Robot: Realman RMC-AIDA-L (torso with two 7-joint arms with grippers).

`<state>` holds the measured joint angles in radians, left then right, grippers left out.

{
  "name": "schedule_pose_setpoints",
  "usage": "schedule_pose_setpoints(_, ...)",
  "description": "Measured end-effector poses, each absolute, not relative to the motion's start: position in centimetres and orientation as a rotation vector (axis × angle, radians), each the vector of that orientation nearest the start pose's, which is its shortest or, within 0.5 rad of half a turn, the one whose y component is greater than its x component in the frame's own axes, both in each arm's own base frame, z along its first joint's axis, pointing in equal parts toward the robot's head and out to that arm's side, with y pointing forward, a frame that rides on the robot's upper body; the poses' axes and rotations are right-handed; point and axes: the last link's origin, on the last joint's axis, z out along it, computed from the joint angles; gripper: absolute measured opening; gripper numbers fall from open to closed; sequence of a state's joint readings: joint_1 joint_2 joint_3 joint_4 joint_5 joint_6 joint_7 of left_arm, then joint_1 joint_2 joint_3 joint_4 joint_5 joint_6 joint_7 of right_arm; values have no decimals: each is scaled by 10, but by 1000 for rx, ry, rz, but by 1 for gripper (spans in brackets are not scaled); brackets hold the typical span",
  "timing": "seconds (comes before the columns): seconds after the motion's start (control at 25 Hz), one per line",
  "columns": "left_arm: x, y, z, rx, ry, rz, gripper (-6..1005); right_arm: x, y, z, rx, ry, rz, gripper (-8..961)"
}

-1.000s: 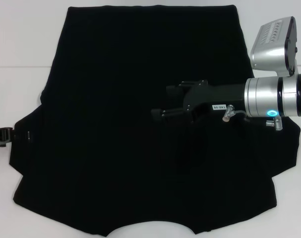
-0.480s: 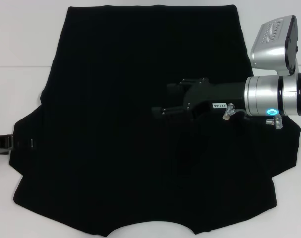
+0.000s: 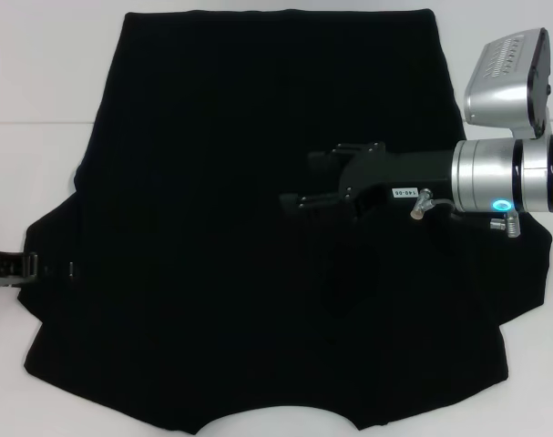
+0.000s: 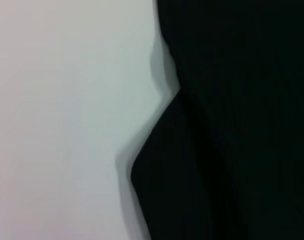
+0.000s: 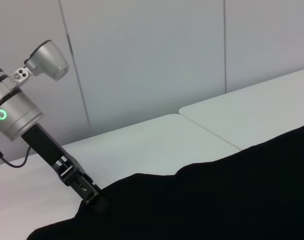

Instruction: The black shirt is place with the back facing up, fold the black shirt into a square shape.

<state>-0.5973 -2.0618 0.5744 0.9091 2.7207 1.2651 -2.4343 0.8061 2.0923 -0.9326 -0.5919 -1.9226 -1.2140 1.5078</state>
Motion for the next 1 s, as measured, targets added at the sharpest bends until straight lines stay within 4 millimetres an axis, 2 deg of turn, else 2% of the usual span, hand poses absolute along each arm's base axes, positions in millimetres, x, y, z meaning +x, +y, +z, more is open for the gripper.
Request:
schedule_pose_setpoints(0.36,-331,371,63,-1981,-1555,21,877,170,410,-39,-2739,478,556,899)
schedule_pose_setpoints(0.52,-332,372,65,-1977,-1548,21,709,170,410,-39,-2736,469,560,899)
schedule_pose_setpoints(0.72,-333,372,65,-1973,-1549,21,437,168,411,-38,-2731,452,577,898)
schedule_pose_setpoints(0.92,-335,372,65,-1964,-1543,23,230,169,411,-37,-2728,452,579,898)
schedule_pose_setpoints(1.0,-336,371,65,-1962,-1543,23,189,169,411,-37,-2727,451,578,898)
